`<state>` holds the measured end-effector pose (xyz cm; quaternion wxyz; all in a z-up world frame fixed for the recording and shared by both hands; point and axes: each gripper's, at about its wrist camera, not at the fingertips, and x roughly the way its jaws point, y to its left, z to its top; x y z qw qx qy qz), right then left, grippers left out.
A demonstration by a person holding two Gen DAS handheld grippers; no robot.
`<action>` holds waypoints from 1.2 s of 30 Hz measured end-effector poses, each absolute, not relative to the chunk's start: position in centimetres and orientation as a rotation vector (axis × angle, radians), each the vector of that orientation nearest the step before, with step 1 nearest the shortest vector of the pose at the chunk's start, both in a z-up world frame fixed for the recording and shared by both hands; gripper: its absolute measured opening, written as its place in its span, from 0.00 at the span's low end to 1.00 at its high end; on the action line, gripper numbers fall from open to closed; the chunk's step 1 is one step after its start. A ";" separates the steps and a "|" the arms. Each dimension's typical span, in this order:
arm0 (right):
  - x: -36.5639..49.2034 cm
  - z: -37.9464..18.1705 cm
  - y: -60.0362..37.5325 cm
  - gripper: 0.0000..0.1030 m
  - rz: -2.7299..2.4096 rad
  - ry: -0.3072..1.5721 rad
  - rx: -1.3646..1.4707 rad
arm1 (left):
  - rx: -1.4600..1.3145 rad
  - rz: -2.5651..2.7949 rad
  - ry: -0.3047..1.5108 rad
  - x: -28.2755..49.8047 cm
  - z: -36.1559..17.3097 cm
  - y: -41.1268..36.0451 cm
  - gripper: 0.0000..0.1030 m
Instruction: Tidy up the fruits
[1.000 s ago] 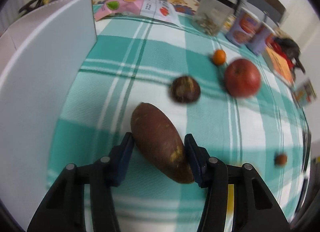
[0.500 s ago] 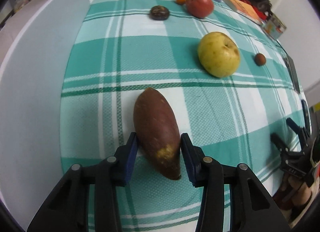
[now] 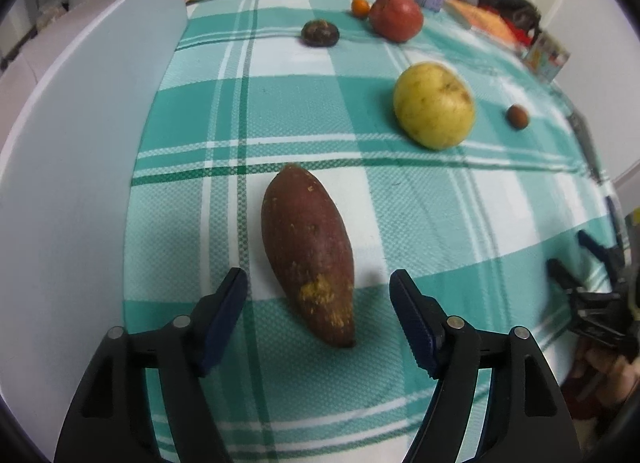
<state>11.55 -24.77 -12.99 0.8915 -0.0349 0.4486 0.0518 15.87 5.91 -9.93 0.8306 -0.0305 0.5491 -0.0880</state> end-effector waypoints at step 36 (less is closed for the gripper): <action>21.9 2.6 -12.3 0.29 0.661 0.934 0.114 | -0.429 -0.241 0.915 10.6 2.1 12.8 0.39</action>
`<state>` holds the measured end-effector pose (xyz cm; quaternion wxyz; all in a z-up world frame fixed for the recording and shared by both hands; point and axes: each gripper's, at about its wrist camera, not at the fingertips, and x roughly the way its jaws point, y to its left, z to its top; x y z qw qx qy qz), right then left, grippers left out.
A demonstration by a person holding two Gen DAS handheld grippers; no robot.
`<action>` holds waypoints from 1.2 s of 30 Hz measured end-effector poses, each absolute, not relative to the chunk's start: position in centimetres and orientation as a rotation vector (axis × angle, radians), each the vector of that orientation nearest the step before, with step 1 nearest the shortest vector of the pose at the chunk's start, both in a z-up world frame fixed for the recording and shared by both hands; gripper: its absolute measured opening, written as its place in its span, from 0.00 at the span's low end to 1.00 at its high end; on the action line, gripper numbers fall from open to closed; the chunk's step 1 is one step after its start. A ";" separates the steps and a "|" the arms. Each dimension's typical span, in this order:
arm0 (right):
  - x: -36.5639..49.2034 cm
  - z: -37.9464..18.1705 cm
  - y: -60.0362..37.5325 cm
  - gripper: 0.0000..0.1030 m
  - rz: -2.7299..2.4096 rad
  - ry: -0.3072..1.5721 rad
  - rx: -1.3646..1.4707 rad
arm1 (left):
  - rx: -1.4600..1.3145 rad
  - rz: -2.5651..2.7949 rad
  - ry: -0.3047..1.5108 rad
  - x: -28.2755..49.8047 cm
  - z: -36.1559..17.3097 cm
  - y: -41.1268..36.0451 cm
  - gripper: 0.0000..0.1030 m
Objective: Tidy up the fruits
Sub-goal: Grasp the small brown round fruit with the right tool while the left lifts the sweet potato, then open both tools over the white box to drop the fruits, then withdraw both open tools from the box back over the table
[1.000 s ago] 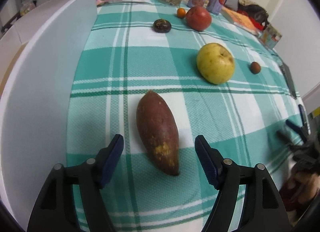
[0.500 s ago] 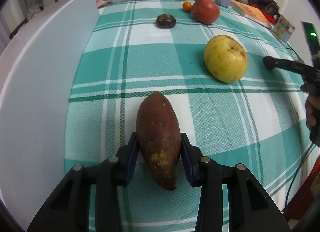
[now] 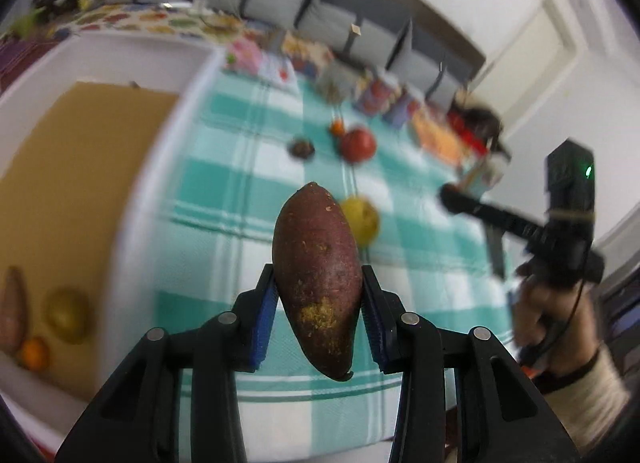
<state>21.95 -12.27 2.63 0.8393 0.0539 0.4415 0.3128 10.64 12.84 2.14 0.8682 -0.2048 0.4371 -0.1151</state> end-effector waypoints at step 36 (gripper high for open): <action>16.6 -0.7 -7.7 0.94 0.537 0.791 -0.151 | -0.254 -0.019 0.854 10.1 3.6 15.3 0.83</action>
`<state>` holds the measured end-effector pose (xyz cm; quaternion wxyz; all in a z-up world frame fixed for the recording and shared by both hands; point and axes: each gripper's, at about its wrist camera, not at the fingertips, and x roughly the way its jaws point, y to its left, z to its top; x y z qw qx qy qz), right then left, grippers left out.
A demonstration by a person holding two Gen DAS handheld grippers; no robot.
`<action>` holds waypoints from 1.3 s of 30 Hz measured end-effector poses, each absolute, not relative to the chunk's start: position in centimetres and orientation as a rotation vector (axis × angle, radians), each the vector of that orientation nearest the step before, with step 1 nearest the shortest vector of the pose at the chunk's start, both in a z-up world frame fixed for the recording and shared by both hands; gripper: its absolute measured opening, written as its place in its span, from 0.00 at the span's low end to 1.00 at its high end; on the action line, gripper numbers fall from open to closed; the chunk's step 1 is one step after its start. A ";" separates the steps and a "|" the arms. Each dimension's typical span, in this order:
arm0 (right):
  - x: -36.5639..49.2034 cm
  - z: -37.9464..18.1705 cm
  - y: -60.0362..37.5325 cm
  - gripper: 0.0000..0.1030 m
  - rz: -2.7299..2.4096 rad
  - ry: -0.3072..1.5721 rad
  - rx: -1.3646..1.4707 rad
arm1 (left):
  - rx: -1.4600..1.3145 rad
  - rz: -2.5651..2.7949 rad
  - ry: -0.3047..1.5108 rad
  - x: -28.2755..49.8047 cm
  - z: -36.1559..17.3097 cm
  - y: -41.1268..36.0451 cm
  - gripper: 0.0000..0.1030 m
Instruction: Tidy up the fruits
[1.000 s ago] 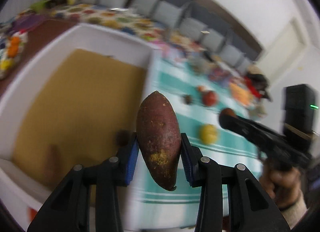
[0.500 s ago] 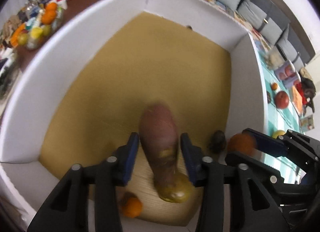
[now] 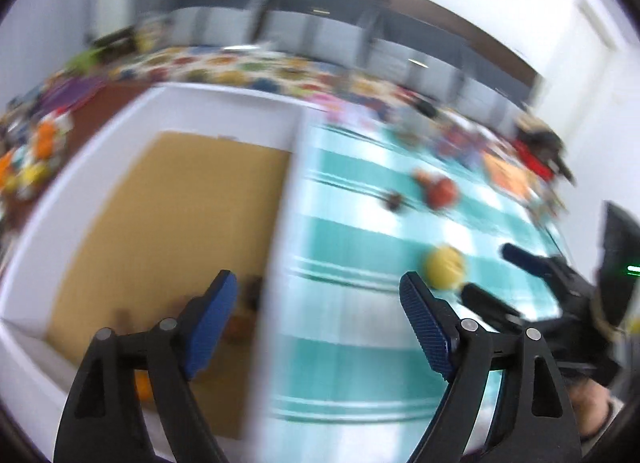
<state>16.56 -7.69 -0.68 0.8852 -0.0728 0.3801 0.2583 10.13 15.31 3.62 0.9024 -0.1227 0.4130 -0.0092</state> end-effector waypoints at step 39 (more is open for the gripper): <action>15.4 -12.8 -26.1 0.98 0.005 0.937 -0.077 | 0.012 -0.032 0.945 15.0 -11.9 -1.5 0.94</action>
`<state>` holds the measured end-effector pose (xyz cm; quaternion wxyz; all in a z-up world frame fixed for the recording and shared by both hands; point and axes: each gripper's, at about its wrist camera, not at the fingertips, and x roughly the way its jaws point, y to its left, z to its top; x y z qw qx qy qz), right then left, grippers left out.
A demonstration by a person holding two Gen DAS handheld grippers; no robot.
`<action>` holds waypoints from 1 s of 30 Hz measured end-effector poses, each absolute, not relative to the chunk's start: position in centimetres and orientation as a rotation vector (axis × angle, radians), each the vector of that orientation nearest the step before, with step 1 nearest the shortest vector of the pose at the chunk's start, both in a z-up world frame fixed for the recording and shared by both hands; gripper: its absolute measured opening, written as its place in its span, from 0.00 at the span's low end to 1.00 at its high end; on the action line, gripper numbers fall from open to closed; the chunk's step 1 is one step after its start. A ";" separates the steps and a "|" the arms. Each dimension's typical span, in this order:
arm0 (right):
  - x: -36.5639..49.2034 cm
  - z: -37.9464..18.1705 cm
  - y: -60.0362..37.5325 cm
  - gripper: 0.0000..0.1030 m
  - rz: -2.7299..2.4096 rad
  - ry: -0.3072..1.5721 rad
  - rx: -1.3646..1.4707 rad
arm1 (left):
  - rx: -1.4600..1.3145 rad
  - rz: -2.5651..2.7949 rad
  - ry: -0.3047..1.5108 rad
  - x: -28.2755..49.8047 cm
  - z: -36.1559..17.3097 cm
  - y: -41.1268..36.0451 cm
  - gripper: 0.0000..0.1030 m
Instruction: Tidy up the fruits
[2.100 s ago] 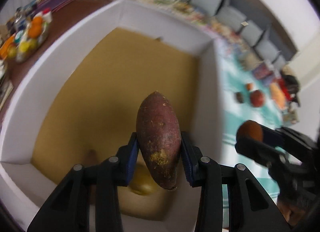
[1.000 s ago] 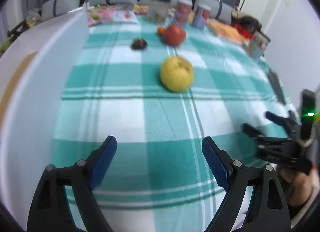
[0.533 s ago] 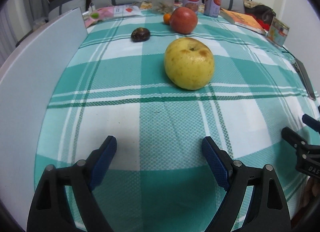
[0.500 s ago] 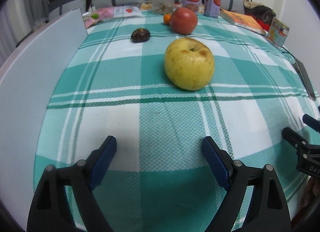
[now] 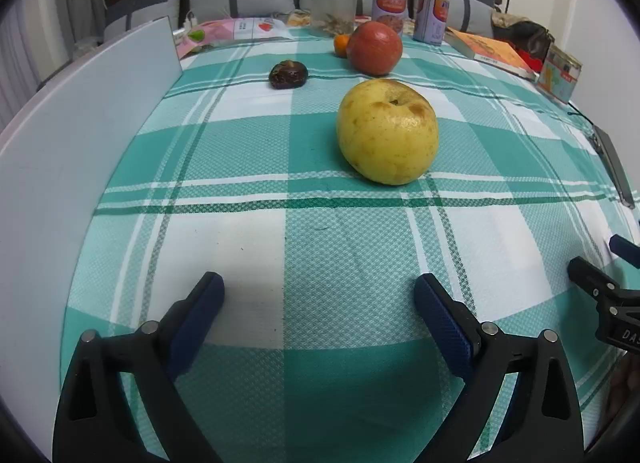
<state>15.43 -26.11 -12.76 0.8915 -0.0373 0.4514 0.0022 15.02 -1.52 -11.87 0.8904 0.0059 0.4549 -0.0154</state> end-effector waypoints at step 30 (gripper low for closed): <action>15.7 -13.1 -26.6 1.00 0.018 0.956 -0.033 | 0.000 -0.104 0.966 15.1 -11.6 -0.9 0.94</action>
